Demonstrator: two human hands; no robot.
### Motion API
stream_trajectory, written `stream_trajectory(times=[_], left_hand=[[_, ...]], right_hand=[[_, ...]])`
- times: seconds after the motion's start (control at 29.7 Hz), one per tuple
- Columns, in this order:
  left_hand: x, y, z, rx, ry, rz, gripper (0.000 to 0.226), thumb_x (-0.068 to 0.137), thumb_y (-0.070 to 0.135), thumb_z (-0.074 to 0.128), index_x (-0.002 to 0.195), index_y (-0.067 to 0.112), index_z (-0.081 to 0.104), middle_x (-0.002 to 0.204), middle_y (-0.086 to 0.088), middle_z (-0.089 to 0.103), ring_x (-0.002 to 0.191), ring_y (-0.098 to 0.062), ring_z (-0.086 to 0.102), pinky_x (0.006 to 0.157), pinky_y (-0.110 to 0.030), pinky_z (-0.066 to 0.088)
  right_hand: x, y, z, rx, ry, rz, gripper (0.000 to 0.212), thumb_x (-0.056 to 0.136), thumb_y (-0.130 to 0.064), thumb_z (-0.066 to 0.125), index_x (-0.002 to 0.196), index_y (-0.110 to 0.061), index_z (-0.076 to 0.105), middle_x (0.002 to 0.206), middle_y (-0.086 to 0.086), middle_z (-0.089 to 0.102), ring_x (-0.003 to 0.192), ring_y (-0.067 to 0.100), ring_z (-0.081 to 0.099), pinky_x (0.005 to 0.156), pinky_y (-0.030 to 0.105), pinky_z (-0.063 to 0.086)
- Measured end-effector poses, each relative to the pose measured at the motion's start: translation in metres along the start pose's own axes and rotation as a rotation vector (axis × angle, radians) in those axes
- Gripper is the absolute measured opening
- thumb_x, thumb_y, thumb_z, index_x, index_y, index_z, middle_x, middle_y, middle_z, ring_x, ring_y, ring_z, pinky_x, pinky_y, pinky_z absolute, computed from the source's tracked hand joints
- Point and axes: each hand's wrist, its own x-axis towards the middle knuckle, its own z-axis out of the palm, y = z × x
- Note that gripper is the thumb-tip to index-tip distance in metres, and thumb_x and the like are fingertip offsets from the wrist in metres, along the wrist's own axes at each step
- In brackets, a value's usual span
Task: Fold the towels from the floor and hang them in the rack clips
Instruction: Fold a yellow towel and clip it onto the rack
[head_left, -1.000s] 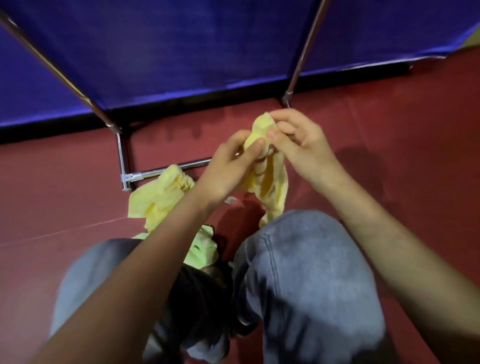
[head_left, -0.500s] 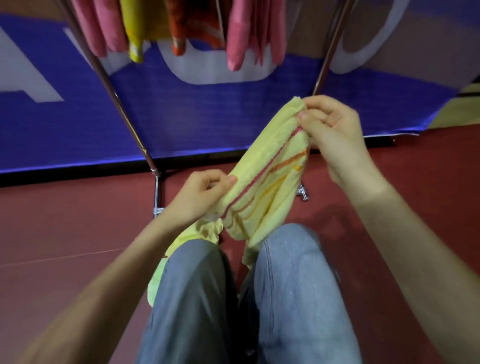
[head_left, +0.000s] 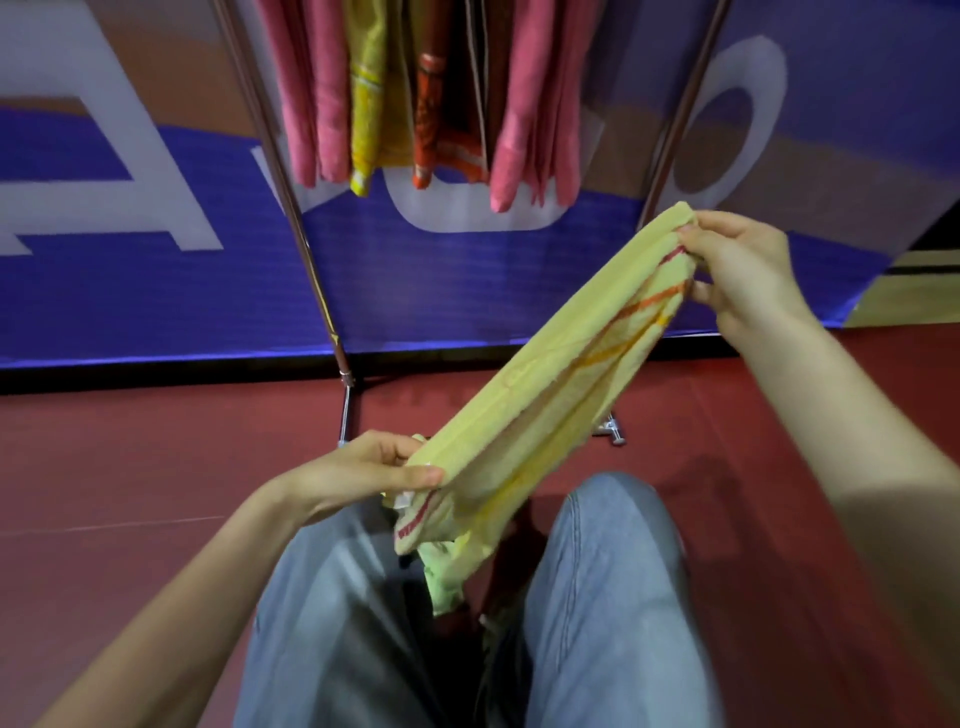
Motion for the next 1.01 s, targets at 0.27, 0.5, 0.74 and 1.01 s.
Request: stream_trajectory(times=[0.27,0.5,0.74,1.01], left_hand=[[-0.032,-0.014,0.006,-0.203,0.409,0.043,0.027,0.072,0.035,0.07,0.073,0.009,0.071,0.065,0.001,0.069,0.064,-0.012,0.063,0.059,-0.015,0.052],[-0.024,0.02,0.042,-0.497,0.672,0.144,0.021,0.09,0.011,0.048,0.076,0.008,0.064,0.053,0.001,0.068,0.049,-0.007,0.063,0.046,-0.016,0.051],[-0.013,0.039,0.092,-0.563,0.633,0.198,0.03,0.092,0.014,0.044,0.075,0.012,0.069,0.056,0.0,0.069,0.055,-0.007,0.065,0.062,-0.02,0.055],[-0.029,0.023,0.11,-0.668,0.652,0.108,0.034,0.095,0.03,0.038,0.101,0.012,0.066,0.089,-0.006,0.072,0.08,-0.014,0.066,0.072,-0.021,0.052]], right_hand=[[-0.005,-0.004,-0.02,0.019,0.117,0.014,0.017,0.084,-0.008,0.056,0.073,-0.021,0.059,0.054,-0.011,0.065,0.048,-0.004,0.059,0.047,0.016,0.049],[-0.043,0.018,0.001,-0.022,0.059,0.073,0.015,0.086,-0.007,0.053,0.079,-0.018,0.059,0.073,0.0,0.06,0.063,0.008,0.058,0.06,0.024,0.049],[-0.13,0.052,0.052,-0.058,-0.251,-0.032,0.027,0.081,0.001,0.059,0.07,-0.023,0.059,0.049,-0.018,0.063,0.047,-0.006,0.055,0.046,0.007,0.041],[-0.186,0.086,0.071,-0.145,-0.44,-0.122,0.017,0.078,0.006,0.062,0.085,-0.008,0.069,0.075,-0.004,0.051,0.063,-0.006,0.054,0.058,0.006,0.04]])
